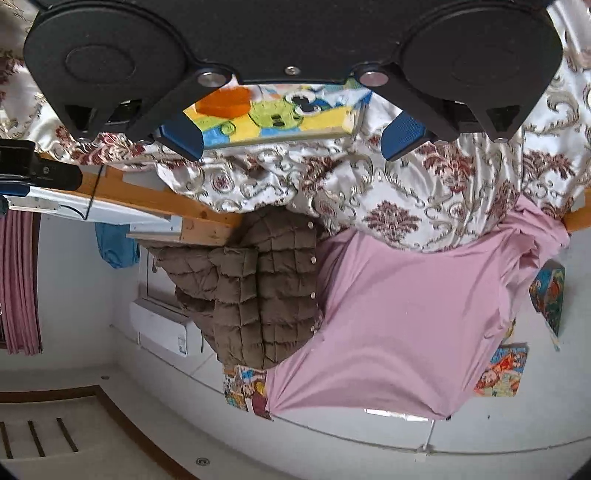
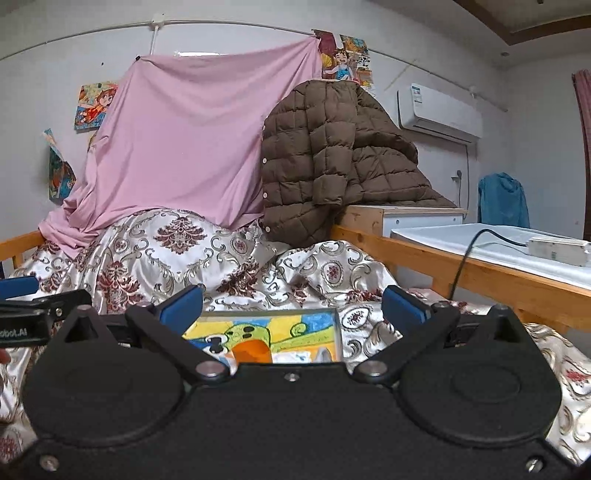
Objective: Organize soft objects
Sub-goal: 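Lift both tools away from the tray back over the clutter, then grasp the grey cloth with the left tool while the right tool grasps the striped sock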
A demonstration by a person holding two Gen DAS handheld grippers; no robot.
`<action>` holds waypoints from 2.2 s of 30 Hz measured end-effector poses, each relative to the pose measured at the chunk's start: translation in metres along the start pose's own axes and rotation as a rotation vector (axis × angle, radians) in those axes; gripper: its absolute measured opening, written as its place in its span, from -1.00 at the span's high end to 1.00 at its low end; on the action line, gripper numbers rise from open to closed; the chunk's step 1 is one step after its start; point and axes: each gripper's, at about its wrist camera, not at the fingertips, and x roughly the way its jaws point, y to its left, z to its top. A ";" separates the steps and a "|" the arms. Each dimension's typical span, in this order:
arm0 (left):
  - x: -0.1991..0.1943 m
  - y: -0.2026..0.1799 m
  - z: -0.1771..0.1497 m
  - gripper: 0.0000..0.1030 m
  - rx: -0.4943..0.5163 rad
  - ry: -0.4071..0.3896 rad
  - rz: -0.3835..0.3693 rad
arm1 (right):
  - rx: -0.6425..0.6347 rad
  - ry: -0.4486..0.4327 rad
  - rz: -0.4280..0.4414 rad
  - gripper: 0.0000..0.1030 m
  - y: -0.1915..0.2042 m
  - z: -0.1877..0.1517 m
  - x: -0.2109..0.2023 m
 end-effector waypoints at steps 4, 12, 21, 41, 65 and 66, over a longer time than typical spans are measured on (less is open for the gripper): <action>-0.015 -0.004 -0.009 -0.98 0.003 0.040 -0.003 | -0.010 0.012 -0.009 -0.99 -0.006 -0.007 -0.024; -0.036 -0.013 -0.027 -0.98 0.071 0.178 0.028 | -0.068 0.084 -0.030 -0.99 0.001 -0.022 -0.036; -0.025 -0.007 -0.040 -0.98 0.064 0.354 0.044 | -0.196 0.244 -0.039 -0.99 0.005 -0.045 -0.048; -0.002 -0.007 -0.056 -0.98 0.082 0.536 0.071 | -0.499 0.431 0.090 -0.99 0.065 -0.085 -0.010; 0.066 0.045 -0.035 -0.98 -0.093 0.437 0.067 | -0.724 0.307 0.168 -0.98 0.079 -0.106 0.064; 0.071 0.045 -0.034 -0.98 -0.088 0.425 0.067 | -0.727 0.308 0.173 -0.98 0.078 -0.105 0.066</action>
